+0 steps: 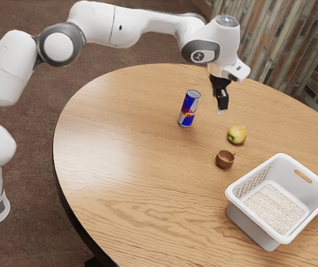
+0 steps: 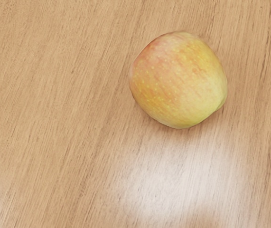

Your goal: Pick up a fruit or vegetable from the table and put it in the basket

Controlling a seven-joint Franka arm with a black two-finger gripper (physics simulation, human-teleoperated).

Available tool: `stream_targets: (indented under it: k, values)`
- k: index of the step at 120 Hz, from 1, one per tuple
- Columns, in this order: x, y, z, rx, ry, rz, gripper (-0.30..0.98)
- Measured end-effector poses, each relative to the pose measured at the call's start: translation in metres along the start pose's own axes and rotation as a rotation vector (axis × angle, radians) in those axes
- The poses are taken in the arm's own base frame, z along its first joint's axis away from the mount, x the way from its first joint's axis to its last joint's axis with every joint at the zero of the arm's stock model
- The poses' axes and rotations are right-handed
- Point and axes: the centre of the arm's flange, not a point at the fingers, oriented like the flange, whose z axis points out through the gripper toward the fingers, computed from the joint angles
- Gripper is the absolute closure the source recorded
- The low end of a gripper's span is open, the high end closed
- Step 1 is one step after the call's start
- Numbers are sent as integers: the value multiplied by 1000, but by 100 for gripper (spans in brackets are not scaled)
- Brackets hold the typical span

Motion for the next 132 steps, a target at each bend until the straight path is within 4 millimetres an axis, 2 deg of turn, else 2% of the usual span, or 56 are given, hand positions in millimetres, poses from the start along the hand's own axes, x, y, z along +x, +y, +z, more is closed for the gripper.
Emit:
stream_targets:
  k: [15, 24, 31, 44, 54, 70, 80, 88, 100, 116, 132]
  values:
    - [19, 22, 22, -104, 49, 34, 2]
    - [28, 25, 39, -171, 86, 31, 2]
    - [30, 23, 52, -192, 95, 27, 2]
    - [27, 23, 94, -214, 69, 24, 2]
    - [29, 26, 110, -210, 85, 32, 2]
    - [34, 15, 117, -150, 163, 44, 2]
    - [41, 12, 109, -136, 241, 46, 2]
    - [47, 18, 105, -141, 293, 53, 2]
    - [49, 19, 113, -150, 332, 51, 2]
    - [46, 17, 135, -153, 339, 45, 2]
    - [47, 16, 140, -148, 352, 44, 2]
